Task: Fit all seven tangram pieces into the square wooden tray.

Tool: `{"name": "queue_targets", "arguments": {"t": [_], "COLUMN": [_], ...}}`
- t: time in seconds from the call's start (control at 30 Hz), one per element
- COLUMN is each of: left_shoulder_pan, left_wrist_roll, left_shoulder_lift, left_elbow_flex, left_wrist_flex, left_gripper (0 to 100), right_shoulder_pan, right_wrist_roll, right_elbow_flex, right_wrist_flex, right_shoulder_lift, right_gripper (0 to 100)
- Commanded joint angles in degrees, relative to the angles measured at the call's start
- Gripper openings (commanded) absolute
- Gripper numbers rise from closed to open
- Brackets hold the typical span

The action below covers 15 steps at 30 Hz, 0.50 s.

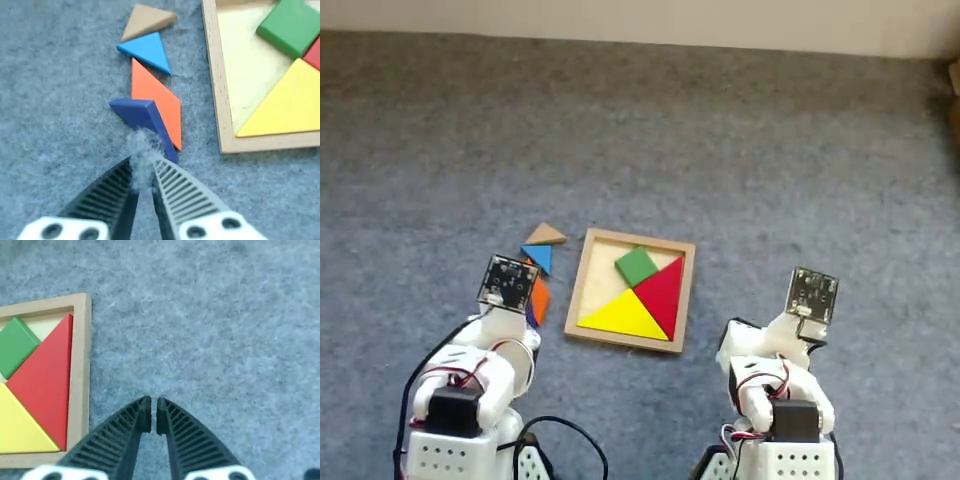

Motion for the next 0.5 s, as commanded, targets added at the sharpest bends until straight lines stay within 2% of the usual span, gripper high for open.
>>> {"name": "queue_targets", "arguments": {"t": [0.0,0.13,0.47], "left_shoulder_pan": [-1.19,-0.92,-1.27], "left_wrist_roll": [-1.76,-9.76,-8.35], "left_shoulder_lift": [-2.24,-2.24,-2.07], "left_elbow_flex": [-7.52,-9.27,-9.36], "left_wrist_flex": [-1.58,-1.85,-2.64], "left_gripper": [1,1,1], "right_shoulder_pan": [0.75,0.75,0.75], "right_wrist_roll": [-0.70,-0.70,-0.70], "right_elbow_flex": [8.13,8.13,8.13], "right_wrist_flex": [0.04,-4.09,-2.15], "right_shoulder_lift": [-0.75,-0.75,-0.75], "right_gripper": [3.1,3.1,3.1]}}
